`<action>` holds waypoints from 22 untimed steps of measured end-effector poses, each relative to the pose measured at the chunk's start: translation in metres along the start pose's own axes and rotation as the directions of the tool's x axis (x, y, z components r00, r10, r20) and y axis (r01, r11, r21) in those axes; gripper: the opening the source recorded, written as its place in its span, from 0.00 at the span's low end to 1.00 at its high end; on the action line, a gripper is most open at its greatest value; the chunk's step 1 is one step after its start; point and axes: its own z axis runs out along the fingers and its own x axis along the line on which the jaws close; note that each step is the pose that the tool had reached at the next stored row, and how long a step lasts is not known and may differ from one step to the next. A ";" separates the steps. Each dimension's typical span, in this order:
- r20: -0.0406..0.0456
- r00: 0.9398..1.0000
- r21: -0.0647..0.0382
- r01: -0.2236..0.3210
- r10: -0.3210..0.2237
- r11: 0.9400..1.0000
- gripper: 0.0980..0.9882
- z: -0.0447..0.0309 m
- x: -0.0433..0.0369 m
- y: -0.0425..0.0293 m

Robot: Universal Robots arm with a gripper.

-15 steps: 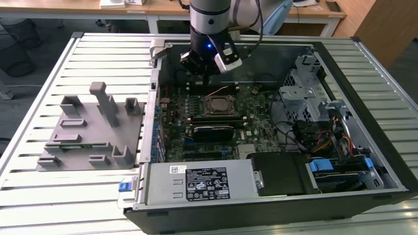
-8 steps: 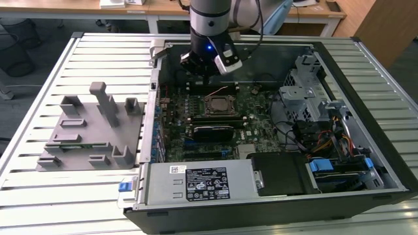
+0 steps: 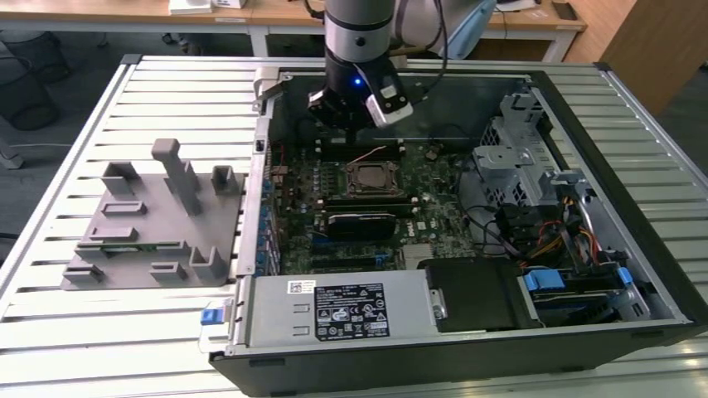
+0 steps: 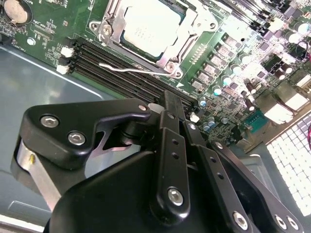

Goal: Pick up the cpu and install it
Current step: 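Install the first cpu locking lever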

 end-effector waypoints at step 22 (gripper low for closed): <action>0.000 1.000 -0.008 0.000 0.000 1.000 0.01 0.0011 -0.0034 -0.0001</action>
